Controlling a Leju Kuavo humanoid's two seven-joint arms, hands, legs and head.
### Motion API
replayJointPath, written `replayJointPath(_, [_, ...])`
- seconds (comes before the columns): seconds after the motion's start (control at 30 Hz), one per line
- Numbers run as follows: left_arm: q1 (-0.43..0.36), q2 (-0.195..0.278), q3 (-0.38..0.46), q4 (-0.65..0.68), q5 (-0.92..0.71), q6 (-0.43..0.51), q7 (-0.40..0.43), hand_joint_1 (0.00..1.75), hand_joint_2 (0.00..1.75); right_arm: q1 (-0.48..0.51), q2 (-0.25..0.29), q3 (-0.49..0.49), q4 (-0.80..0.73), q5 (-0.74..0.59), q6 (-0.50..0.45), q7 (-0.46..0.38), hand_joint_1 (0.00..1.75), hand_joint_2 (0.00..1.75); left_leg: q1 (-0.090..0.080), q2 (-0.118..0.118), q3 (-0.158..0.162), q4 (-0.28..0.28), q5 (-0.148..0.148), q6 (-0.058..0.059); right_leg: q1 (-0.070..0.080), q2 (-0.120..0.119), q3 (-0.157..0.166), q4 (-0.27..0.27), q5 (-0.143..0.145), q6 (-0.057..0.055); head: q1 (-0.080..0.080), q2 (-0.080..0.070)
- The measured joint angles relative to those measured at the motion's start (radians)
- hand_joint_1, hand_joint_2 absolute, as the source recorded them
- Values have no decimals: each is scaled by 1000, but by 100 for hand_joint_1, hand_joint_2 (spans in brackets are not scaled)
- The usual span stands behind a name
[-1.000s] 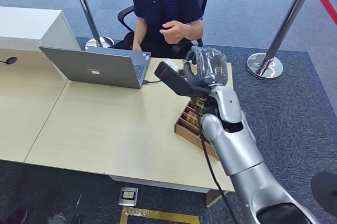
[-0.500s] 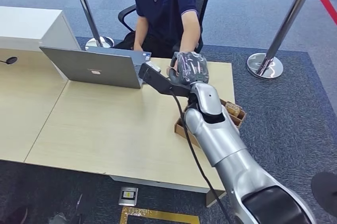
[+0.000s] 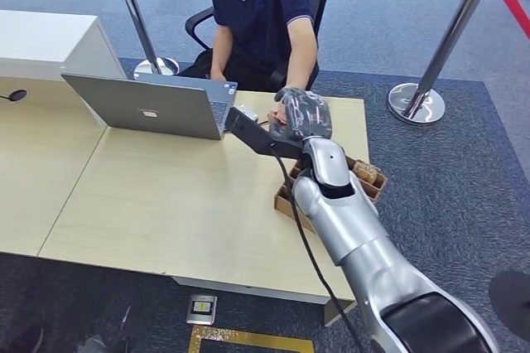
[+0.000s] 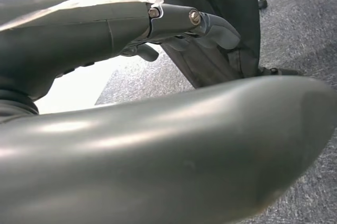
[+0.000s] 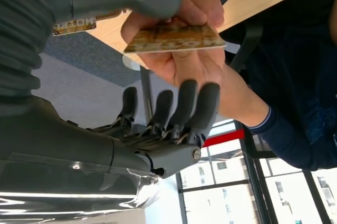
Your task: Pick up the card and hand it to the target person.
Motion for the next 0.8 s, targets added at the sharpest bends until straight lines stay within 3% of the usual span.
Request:
replayJointPath(0.13, [0,0,0,0,4,0,1,0,0,15,-11,0,2,0,-60,-5,0,0,0,0,0,0,0,0,0,0,0,0,0,0,0,0])
replayJointPath(0.37, [2,-1,2,1,35,3,16,0,0,96,-60,-19,-96,21,-271,-27,0,0,0,0,0,0,0,0,0,0,0,-1,0,0,0,0])
replayJointPath(0.47, [3,-3,4,1,49,12,23,0,0,211,-105,-55,-247,67,-355,-14,0,0,1,-3,0,0,0,0,0,-1,1,-3,0,1,0,0])
replayJointPath(0.57, [10,-5,8,1,64,23,30,0,0,408,-147,-154,-495,110,-426,-20,0,0,1,-7,-2,0,-1,1,1,-1,2,-4,-1,1,0,0])
replayJointPath(0.63, [14,-6,10,1,71,25,31,0,0,551,-154,-265,-679,106,-447,-79,0,0,1,-8,-3,0,-3,2,2,-1,1,-5,-1,2,0,0])
replayJointPath(0.77, [18,-8,12,1,75,25,24,0,0,778,-91,-554,-993,-93,-457,-376,0,0,1,-7,-3,0,-4,2,1,-1,0,-6,-2,3,0,0])
replayJointPath(0.8, [18,-8,12,1,75,25,23,0,0,801,-78,-594,-1026,-130,-457,-416,0,0,1,-7,-3,0,-4,2,1,-1,0,-6,-3,3,0,0])
